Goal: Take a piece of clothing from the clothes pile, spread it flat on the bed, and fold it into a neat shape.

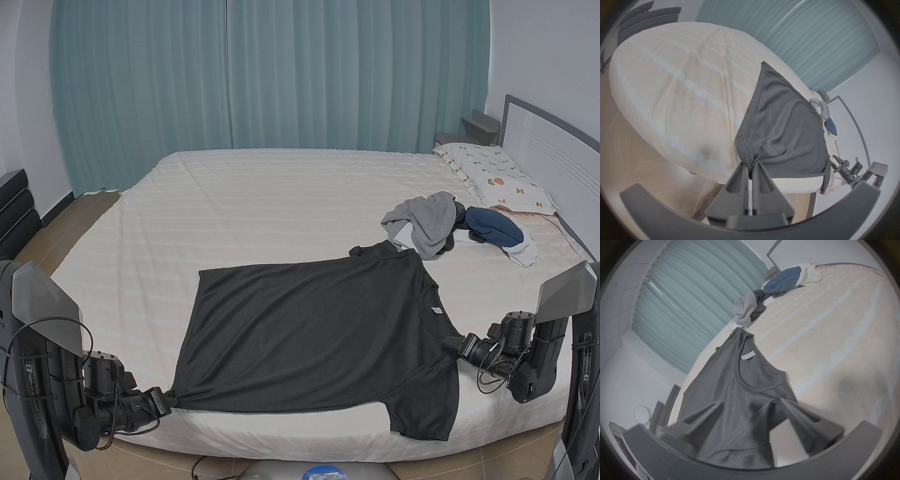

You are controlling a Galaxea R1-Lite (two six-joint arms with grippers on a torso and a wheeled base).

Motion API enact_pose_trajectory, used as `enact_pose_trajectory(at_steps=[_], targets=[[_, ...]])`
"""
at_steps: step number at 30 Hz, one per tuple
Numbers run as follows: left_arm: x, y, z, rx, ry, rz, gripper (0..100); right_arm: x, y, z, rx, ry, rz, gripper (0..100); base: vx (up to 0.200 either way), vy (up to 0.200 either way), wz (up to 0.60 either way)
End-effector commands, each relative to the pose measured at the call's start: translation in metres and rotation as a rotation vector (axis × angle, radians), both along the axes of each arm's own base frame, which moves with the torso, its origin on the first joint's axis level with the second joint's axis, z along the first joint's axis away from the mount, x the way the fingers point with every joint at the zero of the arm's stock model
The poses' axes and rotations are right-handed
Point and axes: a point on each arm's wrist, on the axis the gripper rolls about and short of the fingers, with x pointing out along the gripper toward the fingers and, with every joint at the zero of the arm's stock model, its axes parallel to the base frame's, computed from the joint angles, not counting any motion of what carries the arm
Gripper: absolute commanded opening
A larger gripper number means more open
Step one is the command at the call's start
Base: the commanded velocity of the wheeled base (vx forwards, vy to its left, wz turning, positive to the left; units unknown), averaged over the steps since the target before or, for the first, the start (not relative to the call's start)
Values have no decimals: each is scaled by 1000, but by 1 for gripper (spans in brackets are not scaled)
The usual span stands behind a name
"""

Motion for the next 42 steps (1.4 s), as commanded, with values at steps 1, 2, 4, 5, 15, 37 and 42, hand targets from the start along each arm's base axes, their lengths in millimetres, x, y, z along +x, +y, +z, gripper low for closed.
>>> enact_pose_trajectory(at_steps=[1, 2, 4, 5, 15, 37, 42], targets=[[-1, 0, -1, 0, 6, 0, 0, -15, -13, 15, 1, 0, -41, 100, 0, 0, 0], [-1, 0, -1, 0, 6, 0, 0, -24, -14, 18, 2, 15, -47, 100, 0, 0, 0], [0, 0, -1, 0, 5, 0, 0, -30, -15, 21, 4, 25, -46, 100, 0, 0, 0], [0, 0, -1, 1, 6, 2, 0, -39, -15, 25, 4, 38, -43, 100, 0, 0, 0], [0, 0, -2, 2, 9, 2, 0, -85, 1, 19, -70, 171, 140, 100, 0, 0, 0], [0, -1, -2, 5, 8, -3, 0, -87, 21, 6, -6, 209, 254, 100, 0, 0, 0], [0, 0, -2, 5, 8, -1, 0, -85, 21, 2, -4, 220, 253, 100, 0, 0, 0]])
